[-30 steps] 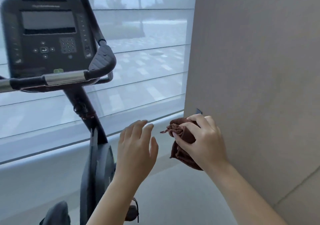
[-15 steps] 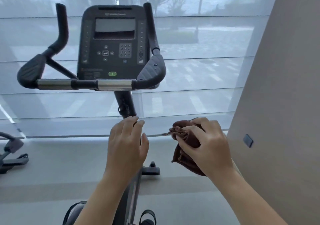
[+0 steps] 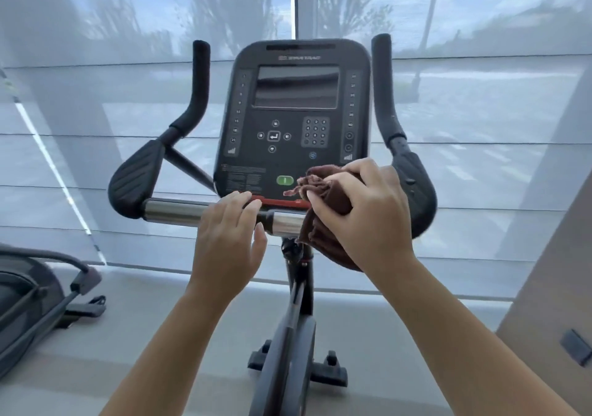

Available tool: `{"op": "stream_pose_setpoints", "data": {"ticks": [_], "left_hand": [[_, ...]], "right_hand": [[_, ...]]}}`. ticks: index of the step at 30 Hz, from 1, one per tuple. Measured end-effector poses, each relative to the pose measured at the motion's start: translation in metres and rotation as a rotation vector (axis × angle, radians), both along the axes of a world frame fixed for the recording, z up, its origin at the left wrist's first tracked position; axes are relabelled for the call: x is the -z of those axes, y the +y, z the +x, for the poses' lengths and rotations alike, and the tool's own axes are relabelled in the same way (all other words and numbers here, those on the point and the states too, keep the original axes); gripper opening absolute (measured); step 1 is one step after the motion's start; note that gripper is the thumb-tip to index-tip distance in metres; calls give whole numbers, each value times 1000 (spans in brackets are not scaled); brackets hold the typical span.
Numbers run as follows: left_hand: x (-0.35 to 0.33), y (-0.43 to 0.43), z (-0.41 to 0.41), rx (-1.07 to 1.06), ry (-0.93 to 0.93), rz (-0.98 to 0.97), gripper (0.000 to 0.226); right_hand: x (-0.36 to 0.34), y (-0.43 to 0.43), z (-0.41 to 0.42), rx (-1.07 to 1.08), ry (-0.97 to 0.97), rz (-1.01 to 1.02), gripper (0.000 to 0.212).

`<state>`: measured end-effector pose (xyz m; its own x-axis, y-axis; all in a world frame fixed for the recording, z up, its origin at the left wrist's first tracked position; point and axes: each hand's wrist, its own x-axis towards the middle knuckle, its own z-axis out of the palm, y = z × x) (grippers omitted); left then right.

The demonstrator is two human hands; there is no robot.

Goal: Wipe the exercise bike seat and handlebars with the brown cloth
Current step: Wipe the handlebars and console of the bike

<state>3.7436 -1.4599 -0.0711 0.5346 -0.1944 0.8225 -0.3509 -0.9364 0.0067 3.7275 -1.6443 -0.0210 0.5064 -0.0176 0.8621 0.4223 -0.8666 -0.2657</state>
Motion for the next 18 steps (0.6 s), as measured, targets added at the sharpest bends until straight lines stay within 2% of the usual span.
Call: {"op": "stream_pose_setpoints", "data": {"ticks": [2,6,11,18], "left_hand": [[0,11,13,-9,2,-2,34],[-1,27,31,-20,37,21,34],[4,37,42,-1,105,51,37],[11,50,48,47,135,40,39]], "right_hand": [[-6,16,19,20,61,-16,37],[7,36,36,135,356,-198,51],[24,34,28,118,355,-293,54],[23,17,28,-18,436,-507,66]]}}
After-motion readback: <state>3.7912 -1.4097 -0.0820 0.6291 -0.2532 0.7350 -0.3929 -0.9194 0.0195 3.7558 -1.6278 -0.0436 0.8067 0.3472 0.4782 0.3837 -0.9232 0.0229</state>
